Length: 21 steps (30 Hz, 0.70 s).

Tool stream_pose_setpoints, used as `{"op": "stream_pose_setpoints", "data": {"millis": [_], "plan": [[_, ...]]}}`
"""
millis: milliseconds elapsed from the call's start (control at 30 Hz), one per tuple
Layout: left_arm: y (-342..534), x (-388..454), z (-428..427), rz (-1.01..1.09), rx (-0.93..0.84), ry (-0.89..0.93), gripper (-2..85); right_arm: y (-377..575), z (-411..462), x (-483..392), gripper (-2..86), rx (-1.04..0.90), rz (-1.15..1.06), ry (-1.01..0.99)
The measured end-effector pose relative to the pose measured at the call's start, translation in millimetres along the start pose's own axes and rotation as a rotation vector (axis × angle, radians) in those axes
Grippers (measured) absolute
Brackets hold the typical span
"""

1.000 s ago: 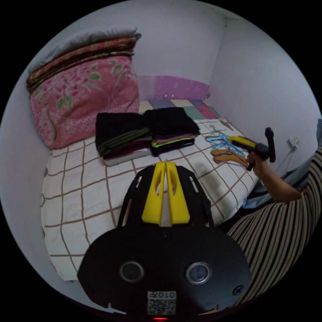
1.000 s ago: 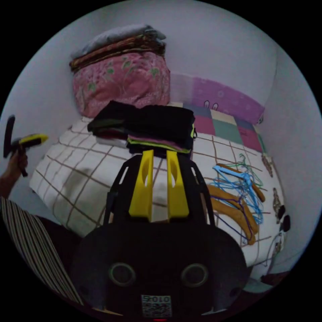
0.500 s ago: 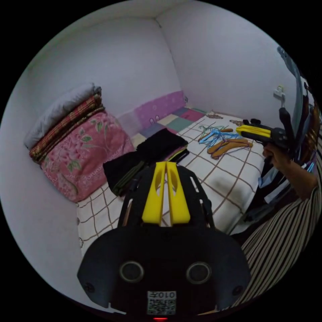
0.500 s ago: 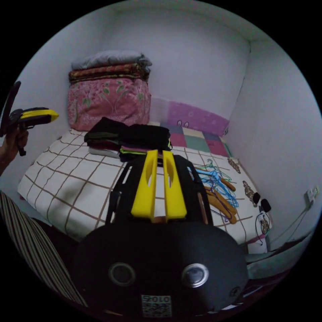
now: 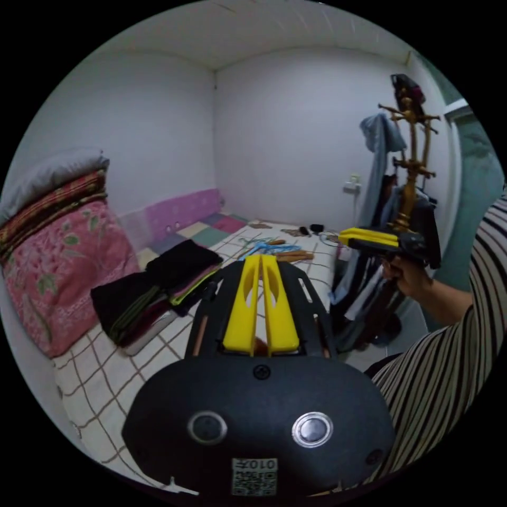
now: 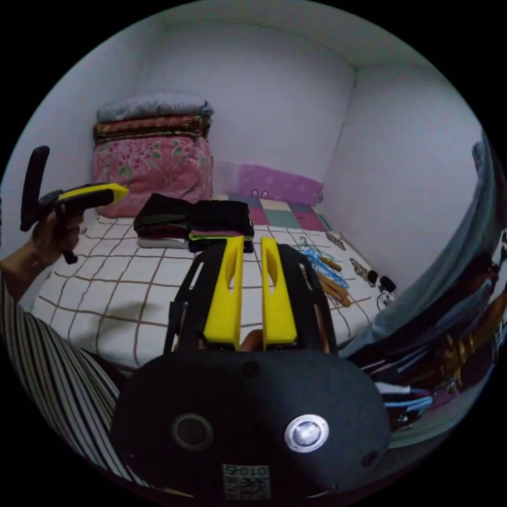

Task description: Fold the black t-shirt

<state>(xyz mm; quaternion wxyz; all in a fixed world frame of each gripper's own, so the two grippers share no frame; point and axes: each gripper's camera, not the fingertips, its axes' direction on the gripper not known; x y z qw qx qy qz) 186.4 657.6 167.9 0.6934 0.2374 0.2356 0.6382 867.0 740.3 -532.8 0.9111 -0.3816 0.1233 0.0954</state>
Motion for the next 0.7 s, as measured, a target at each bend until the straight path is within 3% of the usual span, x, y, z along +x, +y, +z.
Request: {"op": "stream_pose_setpoints", "data": {"millis": [267, 500, 700], "plan": [[19, 78, -18, 0.072, 0.058, 0.279, -0.2, 189, -122, 53, 3.5, 0.074, 0.167, 0.048], [26, 162, -33, 0.232, 0.105, 0.232, -0.3, 350, -198, 124, 2.1, 0.128, 0.231, -0.064], [24, 250, -19, 0.211, 0.143, 0.23, -0.3, 492, -260, 197, 2.2, 0.086, 0.212, 0.112]]}}
